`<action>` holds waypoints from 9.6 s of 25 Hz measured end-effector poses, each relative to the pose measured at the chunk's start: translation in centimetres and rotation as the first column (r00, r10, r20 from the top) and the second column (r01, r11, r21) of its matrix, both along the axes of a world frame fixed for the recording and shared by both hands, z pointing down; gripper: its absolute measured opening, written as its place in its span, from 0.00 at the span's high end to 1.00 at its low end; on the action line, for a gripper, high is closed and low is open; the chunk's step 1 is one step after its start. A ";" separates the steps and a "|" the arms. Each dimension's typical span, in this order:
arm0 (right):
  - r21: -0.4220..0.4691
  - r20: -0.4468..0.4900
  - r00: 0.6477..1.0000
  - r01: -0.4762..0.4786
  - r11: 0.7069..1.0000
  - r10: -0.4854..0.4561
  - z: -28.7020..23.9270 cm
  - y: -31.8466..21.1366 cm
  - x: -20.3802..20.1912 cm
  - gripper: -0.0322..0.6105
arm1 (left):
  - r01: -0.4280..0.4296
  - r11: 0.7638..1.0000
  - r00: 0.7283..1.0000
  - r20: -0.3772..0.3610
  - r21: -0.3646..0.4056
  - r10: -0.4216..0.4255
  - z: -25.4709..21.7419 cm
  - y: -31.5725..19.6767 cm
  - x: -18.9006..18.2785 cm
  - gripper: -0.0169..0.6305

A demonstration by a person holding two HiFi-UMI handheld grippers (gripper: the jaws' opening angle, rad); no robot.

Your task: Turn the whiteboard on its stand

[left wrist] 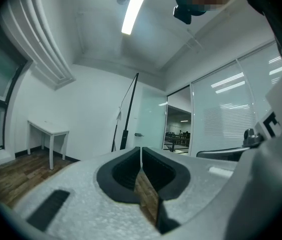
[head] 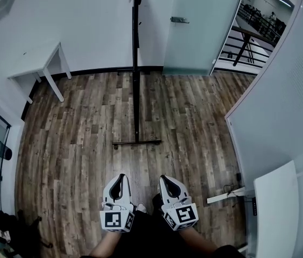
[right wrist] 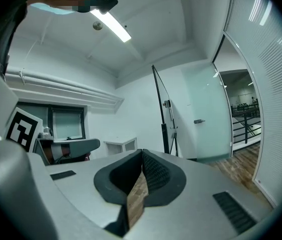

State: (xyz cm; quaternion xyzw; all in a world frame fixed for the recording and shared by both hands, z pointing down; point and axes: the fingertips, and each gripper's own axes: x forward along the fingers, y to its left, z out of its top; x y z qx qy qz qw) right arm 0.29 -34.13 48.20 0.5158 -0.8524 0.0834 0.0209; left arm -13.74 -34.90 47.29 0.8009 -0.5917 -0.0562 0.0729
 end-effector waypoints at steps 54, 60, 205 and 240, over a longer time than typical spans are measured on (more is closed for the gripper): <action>-0.040 0.009 0.989 0.147 0.988 -0.147 2.2 -48.1 8.8 0.93 | 0.160 0.978 0.972 0.195 -0.135 -0.132 10.5 -55.6 5.6 0.57; -0.056 0.013 0.988 0.151 0.987 -0.151 2.7 -48.5 9.0 0.93 | 0.166 0.978 0.962 0.239 -0.123 -0.133 10.5 -56.6 6.1 0.65; -0.199 0.063 0.998 -0.002 0.980 0.015 9.2 38.9 4.3 0.93 | 0.068 0.995 0.976 0.211 -0.074 -0.051 12.4 24.3 1.5 0.71; -0.209 0.003 0.997 -0.078 0.975 0.081 7.7 61.0 0.7 0.93 | 0.074 0.994 0.976 0.210 -0.078 -0.056 12.6 45.3 2.2 0.71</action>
